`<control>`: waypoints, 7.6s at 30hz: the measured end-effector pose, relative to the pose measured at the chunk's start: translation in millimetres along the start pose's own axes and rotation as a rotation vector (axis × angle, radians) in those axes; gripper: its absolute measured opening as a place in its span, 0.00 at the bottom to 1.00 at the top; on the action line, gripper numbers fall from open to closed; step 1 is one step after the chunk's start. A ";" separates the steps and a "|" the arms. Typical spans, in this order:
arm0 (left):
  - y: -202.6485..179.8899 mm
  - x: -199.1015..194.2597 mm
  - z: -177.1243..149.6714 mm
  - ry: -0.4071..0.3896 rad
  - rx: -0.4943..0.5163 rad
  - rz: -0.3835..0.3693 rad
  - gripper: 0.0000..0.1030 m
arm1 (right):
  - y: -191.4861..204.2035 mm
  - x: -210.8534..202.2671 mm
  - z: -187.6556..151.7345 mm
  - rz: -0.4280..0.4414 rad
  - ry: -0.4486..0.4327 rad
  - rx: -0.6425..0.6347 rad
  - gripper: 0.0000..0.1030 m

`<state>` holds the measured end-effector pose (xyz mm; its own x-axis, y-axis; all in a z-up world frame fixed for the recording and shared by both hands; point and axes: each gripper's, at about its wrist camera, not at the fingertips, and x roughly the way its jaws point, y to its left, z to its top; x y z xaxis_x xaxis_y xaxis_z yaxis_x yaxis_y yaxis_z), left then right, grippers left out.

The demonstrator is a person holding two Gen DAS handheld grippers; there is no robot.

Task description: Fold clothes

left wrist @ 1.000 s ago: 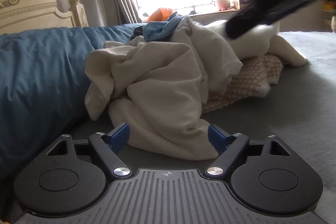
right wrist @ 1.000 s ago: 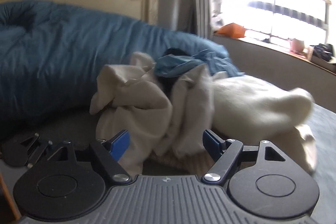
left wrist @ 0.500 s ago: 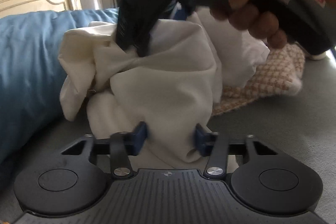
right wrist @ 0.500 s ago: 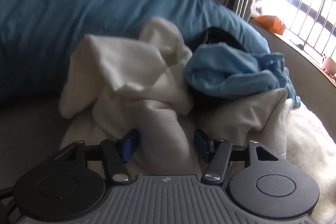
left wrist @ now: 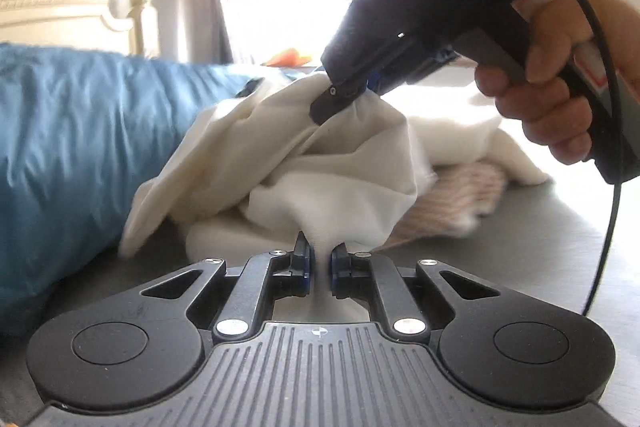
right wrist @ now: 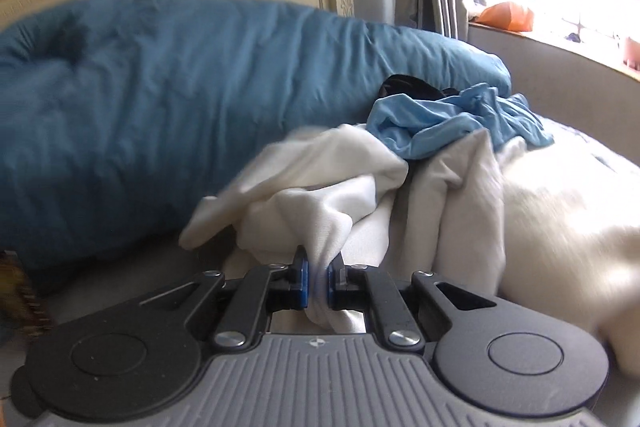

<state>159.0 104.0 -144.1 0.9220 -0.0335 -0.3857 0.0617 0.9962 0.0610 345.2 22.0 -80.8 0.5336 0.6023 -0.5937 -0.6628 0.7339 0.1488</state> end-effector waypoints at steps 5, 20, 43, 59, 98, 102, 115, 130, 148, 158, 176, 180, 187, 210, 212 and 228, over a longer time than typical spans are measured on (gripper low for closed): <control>-28.7 -65.9 4.2 -0.040 0.015 -0.173 0.07 | 2.9 -90.0 -32.7 0.009 -0.022 0.113 0.09; -150.1 -162.0 -59.9 0.201 0.158 -0.619 0.12 | -29.1 -286.7 -254.4 -0.323 0.023 0.564 0.09; -41.3 -129.8 -57.4 0.153 -0.229 -0.231 0.62 | 105.9 -248.4 -254.6 -0.341 0.001 -0.192 0.84; 0.3 -91.5 -100.8 0.247 -0.297 -0.291 0.63 | 86.7 -133.2 -228.7 -0.341 0.138 -0.140 0.08; -94.4 -83.9 -89.2 0.216 -0.084 -0.531 0.05 | -70.2 -305.8 -258.9 -0.409 -0.044 0.566 0.53; -90.2 -95.9 -90.1 0.209 -0.117 -0.631 0.05 | -52.2 -215.7 -221.4 -0.272 0.120 0.468 0.55; -103.2 -138.9 -86.1 0.229 -0.088 -1.127 0.04 | -14.8 -221.7 -275.1 -0.238 0.628 0.307 0.18; -93.2 -130.4 -69.0 0.263 -0.137 -0.919 0.46 | -41.3 -356.8 -313.9 -0.134 0.400 0.746 0.34; -170.0 -81.2 -108.9 0.226 0.255 -0.631 0.14 | -108.9 -234.8 -282.5 -0.571 0.157 0.538 0.12; -106.3 -99.6 -91.1 0.191 -0.020 -0.630 0.04 | -42.4 -295.7 -250.6 -0.326 -0.147 0.488 0.07; 35.1 -180.3 -132.3 0.425 -0.167 -0.326 0.04 | 127.6 -99.3 -173.3 0.322 0.087 0.326 0.27; 38.7 -183.9 -135.8 0.456 -0.201 -0.404 0.12 | 103.1 -119.6 -188.6 0.247 0.097 0.381 0.41; 29.0 -164.5 -121.6 0.364 -0.267 -0.455 0.26 | 14.0 -202.6 -226.5 -0.126 0.059 0.532 0.52; -48.4 -82.9 -119.1 0.428 -0.174 -0.405 0.27 | 10.3 -249.5 -260.7 -0.315 0.242 0.354 0.10; -48.4 -81.1 -118.4 0.428 -0.181 -0.403 0.27 | -14.7 -272.9 -244.5 -0.365 0.146 0.409 0.09; -39.6 -76.3 -98.8 0.377 -0.126 -0.364 0.29 | -275.5 -396.1 -210.4 -1.042 -0.152 0.726 0.41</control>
<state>48.4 75.0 -208.0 0.6473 -0.3701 -0.6664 0.2840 0.9284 -0.2397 205.9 -484.9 -53.0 0.7118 -0.3645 -0.6004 0.5155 0.8517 0.0941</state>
